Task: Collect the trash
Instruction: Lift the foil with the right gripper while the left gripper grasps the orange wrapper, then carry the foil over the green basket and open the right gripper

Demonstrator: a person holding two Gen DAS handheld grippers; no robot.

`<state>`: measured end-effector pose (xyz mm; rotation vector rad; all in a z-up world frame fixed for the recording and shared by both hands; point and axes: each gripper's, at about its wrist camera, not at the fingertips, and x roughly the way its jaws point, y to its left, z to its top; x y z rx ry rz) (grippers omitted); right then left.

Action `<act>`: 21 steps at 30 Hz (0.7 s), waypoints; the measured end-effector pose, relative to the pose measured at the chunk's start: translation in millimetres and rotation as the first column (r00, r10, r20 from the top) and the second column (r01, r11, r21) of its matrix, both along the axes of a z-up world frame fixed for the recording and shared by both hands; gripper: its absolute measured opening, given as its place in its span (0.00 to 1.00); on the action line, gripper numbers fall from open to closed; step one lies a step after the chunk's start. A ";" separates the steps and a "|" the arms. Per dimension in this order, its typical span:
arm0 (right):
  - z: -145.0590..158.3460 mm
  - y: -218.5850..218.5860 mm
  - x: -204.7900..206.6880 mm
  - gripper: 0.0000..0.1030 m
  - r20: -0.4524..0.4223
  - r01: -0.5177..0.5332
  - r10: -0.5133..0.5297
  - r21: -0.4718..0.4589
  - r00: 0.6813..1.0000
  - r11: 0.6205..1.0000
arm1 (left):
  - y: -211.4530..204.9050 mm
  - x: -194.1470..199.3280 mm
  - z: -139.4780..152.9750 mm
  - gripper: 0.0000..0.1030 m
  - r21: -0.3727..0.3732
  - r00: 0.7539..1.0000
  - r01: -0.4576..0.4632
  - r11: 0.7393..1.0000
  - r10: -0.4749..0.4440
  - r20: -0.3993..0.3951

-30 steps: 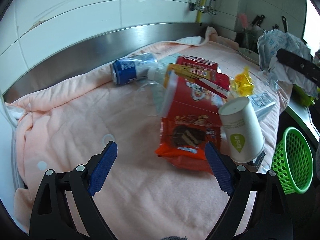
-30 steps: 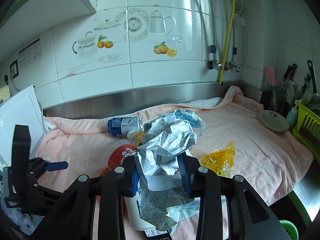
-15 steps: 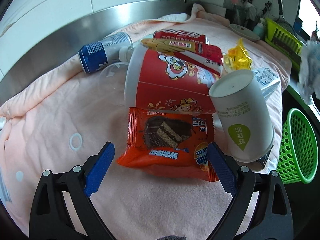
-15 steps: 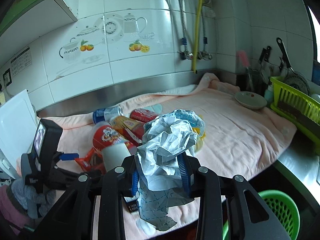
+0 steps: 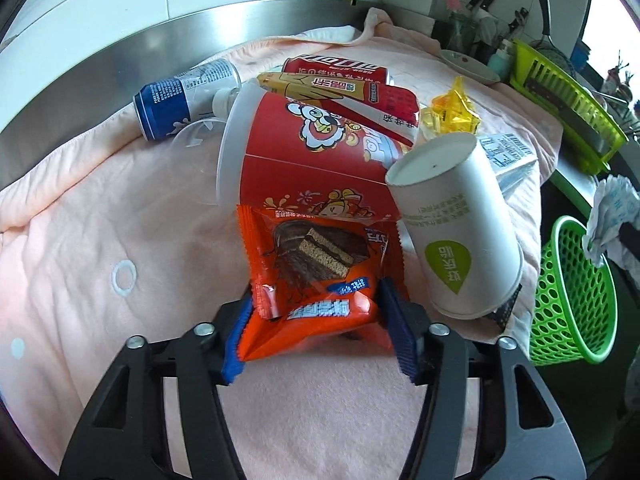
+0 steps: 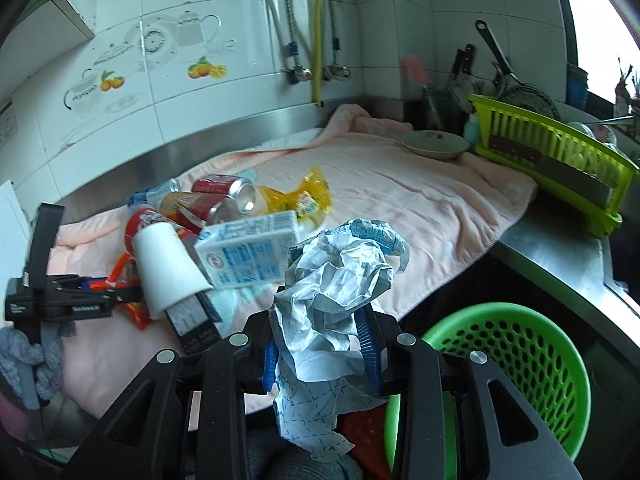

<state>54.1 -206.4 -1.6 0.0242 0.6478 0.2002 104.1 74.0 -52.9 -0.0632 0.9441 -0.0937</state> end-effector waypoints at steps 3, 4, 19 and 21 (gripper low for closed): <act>-4.6 -6.9 -2.7 0.32 -0.010 0.019 -0.019 -0.010 1.000 1.000 | 1.5 -5.6 3.6 0.49 -0.016 1.000 -0.002 1.000 0.002 0.008; -5.9 -9.4 -3.6 0.32 -0.013 0.026 -0.026 -0.012 1.000 1.000 | 2.7 -7.9 4.9 0.49 -0.018 1.000 -0.003 1.000 0.003 0.011; -17.2 -26.6 -6.7 0.32 -0.037 0.140 -0.144 -0.097 0.989 0.985 | 20.1 -35.3 22.8 0.26 -0.077 0.999 -0.019 0.997 0.022 0.047; -18.9 -31.0 -5.8 0.32 -0.039 0.168 -0.174 -0.117 0.984 0.979 | 21.0 -38.3 27.1 0.19 -0.087 0.998 -0.015 0.996 0.020 0.056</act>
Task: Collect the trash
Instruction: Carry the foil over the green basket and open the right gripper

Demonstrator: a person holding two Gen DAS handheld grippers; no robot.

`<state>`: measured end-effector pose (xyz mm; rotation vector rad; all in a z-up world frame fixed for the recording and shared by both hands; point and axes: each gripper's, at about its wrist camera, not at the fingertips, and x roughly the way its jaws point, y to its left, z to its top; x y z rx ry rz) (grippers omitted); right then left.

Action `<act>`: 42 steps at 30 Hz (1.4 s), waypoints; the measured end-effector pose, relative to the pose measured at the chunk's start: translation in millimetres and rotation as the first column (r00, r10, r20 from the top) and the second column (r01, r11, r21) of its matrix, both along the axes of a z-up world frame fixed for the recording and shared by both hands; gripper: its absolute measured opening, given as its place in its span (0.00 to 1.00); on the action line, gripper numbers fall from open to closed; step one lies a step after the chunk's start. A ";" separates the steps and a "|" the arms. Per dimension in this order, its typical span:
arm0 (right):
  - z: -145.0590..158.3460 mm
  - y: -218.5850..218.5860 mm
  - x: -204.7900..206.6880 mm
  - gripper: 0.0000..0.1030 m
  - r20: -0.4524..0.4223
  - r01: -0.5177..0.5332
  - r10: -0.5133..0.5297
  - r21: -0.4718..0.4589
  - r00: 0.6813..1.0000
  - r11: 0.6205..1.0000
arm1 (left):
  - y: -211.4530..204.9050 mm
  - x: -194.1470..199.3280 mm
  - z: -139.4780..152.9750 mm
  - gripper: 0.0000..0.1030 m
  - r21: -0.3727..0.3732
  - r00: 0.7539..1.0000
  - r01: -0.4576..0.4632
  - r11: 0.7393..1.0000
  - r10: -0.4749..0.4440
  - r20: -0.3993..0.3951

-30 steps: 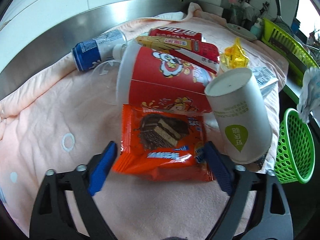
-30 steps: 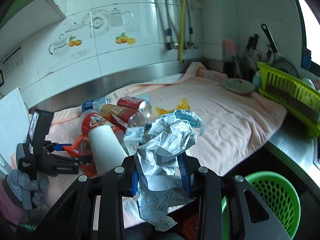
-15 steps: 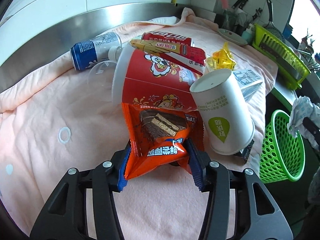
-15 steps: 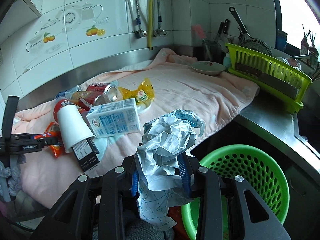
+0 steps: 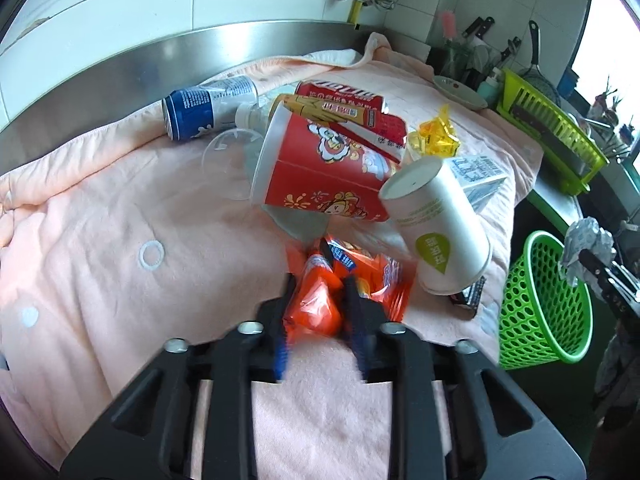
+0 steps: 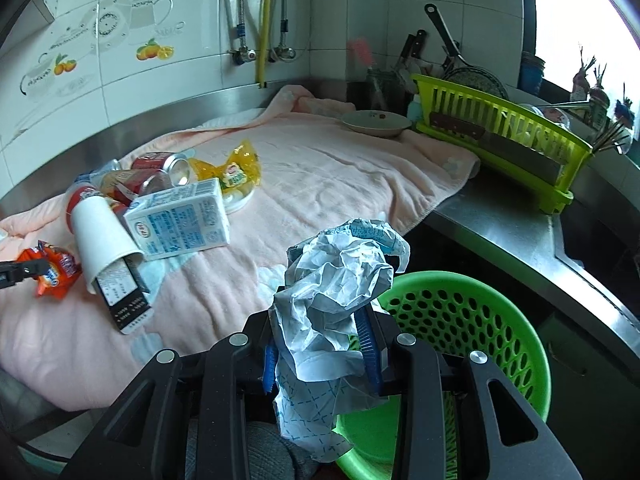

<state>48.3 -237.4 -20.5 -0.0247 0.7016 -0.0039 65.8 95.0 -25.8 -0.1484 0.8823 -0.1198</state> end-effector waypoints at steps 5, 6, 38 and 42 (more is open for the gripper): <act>-12.0 -17.6 0.8 0.32 -0.036 0.072 -0.072 -0.020 0.997 0.997 | -1.6 -7.4 9.1 0.18 0.002 1.000 0.018 1.000 -0.019 0.025; -15.4 -21.5 0.9 0.32 -0.045 0.087 -0.088 -0.022 0.995 0.996 | -2.0 -8.0 10.1 0.18 0.004 0.999 0.018 1.000 -0.018 0.027; -42.2 -91.9 -14.2 0.72 -0.061 0.270 -0.275 -0.075 0.960 0.960 | -104.1 -6.2 76.4 0.16 -0.069 0.952 0.285 0.956 -0.274 0.139; -36.6 -96.2 -23.9 0.78 -0.051 0.260 -0.264 -0.073 0.963 0.963 | -144.9 6.9 76.8 0.16 -0.069 0.928 0.358 0.931 -0.347 0.134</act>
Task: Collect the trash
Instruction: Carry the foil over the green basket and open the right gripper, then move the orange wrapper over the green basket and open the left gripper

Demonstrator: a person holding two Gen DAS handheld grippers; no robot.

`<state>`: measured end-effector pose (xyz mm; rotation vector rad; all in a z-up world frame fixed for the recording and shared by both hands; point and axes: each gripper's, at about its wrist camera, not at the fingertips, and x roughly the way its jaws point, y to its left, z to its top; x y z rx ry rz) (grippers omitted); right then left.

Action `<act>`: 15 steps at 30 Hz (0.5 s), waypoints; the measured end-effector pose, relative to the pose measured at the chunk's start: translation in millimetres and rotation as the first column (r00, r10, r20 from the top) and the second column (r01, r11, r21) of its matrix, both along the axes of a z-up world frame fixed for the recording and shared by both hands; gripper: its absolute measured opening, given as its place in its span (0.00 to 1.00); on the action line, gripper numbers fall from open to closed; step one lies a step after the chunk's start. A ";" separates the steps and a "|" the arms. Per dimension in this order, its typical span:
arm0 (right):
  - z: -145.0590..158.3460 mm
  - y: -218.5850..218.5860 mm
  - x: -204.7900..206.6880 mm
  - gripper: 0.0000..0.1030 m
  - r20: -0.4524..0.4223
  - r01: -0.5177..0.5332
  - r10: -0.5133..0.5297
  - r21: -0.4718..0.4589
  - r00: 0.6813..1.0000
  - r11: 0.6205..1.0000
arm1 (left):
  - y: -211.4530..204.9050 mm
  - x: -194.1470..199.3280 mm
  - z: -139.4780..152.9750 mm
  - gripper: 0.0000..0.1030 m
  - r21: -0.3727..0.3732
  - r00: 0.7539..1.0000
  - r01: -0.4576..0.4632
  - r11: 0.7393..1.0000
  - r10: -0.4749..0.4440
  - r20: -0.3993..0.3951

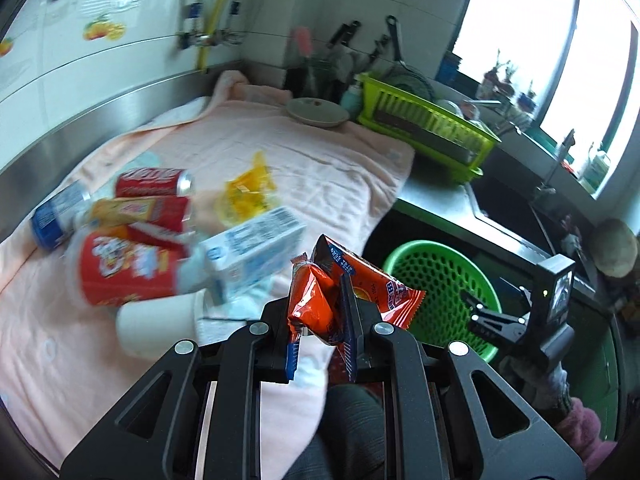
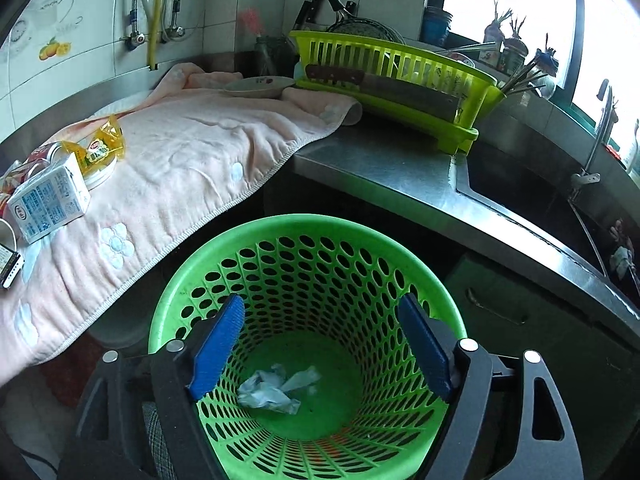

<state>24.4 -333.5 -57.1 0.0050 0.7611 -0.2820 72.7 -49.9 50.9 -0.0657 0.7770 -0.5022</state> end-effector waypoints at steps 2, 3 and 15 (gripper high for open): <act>2.4 -2.7 -5.0 0.78 0.007 0.002 -0.002 0.007 1.000 1.000 | -25.0 7.2 -1.4 0.16 -0.004 0.999 0.048 0.999 -0.048 -0.007; 3.1 -4.8 -7.2 0.78 0.009 0.003 -0.003 0.017 1.000 1.000 | -34.6 9.2 -2.4 0.16 -0.005 0.998 0.064 0.998 -0.064 -0.012; 9.6 -22.0 -36.2 0.79 0.036 0.027 -0.029 0.052 0.999 0.998 | -146.0 28.0 -41.6 0.16 -0.015 0.967 0.237 0.971 -0.237 -0.097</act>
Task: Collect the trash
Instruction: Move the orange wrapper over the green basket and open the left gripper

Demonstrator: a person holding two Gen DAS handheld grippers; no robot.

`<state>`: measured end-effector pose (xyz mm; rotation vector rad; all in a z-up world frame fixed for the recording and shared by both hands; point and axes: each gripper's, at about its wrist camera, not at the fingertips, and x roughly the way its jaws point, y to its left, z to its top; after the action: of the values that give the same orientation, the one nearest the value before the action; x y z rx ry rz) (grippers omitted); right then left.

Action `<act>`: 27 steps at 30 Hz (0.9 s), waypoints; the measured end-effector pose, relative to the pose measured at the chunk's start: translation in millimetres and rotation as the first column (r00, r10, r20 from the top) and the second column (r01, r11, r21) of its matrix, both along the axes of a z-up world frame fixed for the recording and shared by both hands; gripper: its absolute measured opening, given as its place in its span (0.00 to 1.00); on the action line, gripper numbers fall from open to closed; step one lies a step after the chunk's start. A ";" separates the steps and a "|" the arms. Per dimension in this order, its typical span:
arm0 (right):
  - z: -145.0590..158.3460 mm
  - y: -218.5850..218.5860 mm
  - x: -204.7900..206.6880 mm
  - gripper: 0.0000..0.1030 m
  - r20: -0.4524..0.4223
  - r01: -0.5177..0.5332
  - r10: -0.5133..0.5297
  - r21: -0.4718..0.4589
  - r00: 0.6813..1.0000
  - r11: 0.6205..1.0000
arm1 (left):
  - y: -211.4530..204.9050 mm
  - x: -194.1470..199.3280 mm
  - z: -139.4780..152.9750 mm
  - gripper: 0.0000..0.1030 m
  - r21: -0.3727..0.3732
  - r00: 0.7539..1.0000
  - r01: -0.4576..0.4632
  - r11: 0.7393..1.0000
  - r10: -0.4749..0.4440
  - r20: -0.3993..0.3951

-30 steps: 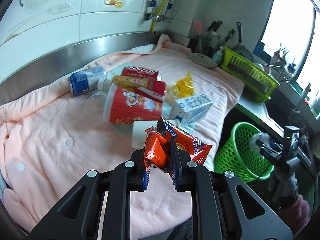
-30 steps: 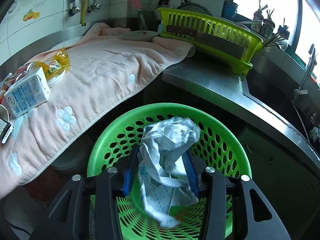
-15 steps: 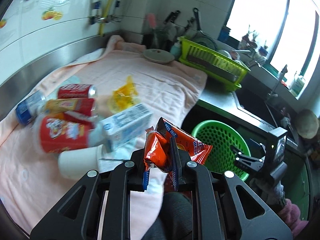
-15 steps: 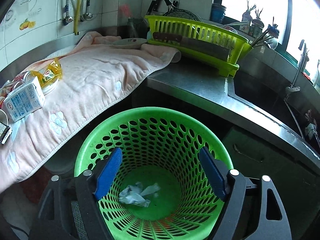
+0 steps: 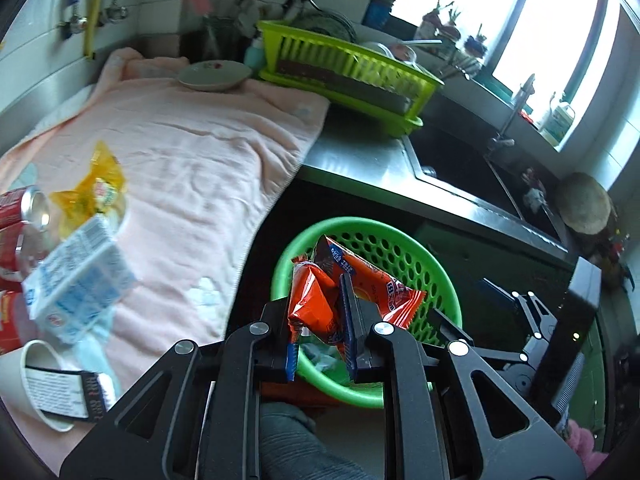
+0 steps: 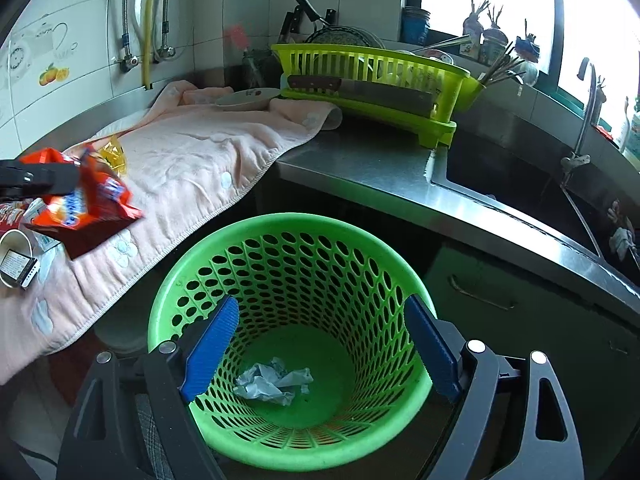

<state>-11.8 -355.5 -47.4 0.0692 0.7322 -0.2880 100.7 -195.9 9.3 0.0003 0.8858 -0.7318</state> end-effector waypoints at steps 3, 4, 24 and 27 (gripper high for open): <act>-2.1 -6.2 -5.5 0.79 0.002 0.008 -0.008 0.017 1.000 1.000 | -17.4 2.7 -14.3 0.17 0.015 1.000 0.017 1.000 -0.016 -0.025; -2.5 -8.0 -6.1 0.79 0.002 0.011 -0.011 0.020 1.000 1.000 | -21.8 3.8 -19.0 0.17 0.023 0.999 0.018 1.000 -0.017 -0.029; -1.5 -5.7 -7.9 0.79 0.008 0.015 -0.015 0.034 1.000 0.999 | -25.5 1.3 -44.4 0.47 0.027 0.995 0.045 0.999 -0.043 -0.088; 2.6 -0.5 -6.7 0.80 0.016 0.002 -0.002 0.032 1.000 0.999 | -14.2 -2.5 -36.9 0.47 0.032 0.997 0.028 0.999 -0.025 -0.068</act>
<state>-18.5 -356.0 -44.8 0.1022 0.7206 -0.2774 98.1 -210.1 -27.5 0.0173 0.9636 -0.7452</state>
